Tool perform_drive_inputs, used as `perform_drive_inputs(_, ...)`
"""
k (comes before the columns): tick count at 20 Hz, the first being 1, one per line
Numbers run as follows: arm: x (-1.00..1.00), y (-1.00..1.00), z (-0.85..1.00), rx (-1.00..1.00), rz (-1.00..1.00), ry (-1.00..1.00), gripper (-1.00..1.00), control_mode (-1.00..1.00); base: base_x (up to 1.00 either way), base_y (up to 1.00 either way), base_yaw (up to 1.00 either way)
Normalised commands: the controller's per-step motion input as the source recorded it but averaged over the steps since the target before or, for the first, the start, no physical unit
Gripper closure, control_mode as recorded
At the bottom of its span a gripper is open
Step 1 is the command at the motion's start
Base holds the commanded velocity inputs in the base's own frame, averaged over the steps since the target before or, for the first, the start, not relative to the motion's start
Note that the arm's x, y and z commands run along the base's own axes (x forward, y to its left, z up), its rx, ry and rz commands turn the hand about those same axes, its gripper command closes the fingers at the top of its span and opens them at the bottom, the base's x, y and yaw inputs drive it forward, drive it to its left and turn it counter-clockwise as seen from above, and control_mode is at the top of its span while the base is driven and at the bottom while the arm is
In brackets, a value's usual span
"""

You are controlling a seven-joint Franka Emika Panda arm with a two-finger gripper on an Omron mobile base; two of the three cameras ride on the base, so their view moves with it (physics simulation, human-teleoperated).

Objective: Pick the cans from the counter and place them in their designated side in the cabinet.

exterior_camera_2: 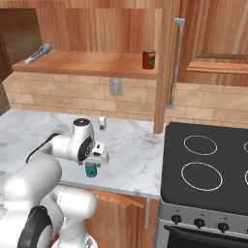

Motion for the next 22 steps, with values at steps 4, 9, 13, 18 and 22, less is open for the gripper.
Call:
perform_drive_inputs(4,0.11,-0.02,-0.13,0.00,0.00,0.01,-1.00,-1.00,0.00,0.00,0.00)
perform_drive_inputs(9,0.07,-0.01,-0.14,0.00,0.00,0.01,-1.00,-1.00,0.00,0.00,0.00)
perform_drive_inputs(13,0.00,0.00,-0.18,0.00,0.00,0.02,1.00,-1.00,0.00,0.00,0.00)
perform_drive_inputs(18,0.00,0.00,-0.13,0.00,0.00,0.00,1.00,-1.00,0.00,0.00,0.00)
perform_drive_inputs(22,0.00,0.00,-0.10,0.00,0.00,0.00,1.00,-1.00,0.00,0.00,0.00)
